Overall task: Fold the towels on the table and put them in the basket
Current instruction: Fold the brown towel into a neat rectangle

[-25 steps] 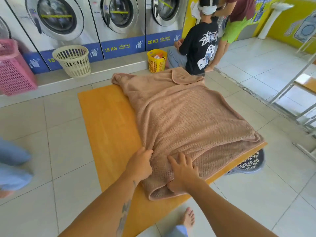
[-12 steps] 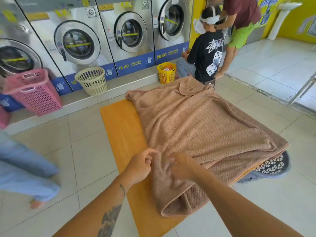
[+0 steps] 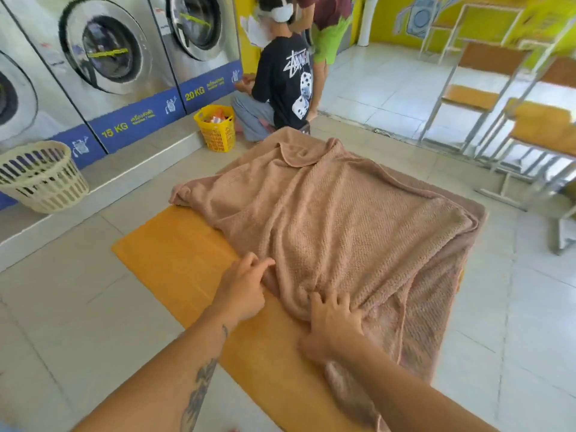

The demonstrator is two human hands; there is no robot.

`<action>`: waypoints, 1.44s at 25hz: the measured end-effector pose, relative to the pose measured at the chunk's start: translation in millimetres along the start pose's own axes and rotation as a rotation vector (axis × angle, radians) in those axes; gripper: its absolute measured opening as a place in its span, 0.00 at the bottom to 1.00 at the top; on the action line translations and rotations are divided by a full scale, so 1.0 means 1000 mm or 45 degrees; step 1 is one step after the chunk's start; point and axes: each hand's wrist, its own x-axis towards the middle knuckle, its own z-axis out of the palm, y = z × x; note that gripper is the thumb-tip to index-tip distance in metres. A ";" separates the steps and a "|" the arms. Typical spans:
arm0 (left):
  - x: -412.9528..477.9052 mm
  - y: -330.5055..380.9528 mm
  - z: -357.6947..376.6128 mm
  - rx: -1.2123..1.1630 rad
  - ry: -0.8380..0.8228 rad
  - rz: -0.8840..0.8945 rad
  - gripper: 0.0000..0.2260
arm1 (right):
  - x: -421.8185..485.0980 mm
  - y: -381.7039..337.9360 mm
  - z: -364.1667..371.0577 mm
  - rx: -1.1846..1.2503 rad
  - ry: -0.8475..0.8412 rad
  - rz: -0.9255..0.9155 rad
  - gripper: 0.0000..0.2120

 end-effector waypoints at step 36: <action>-0.090 -0.028 -0.044 0.444 -0.532 -0.288 0.11 | -0.114 0.063 0.007 0.503 -0.468 -0.009 0.26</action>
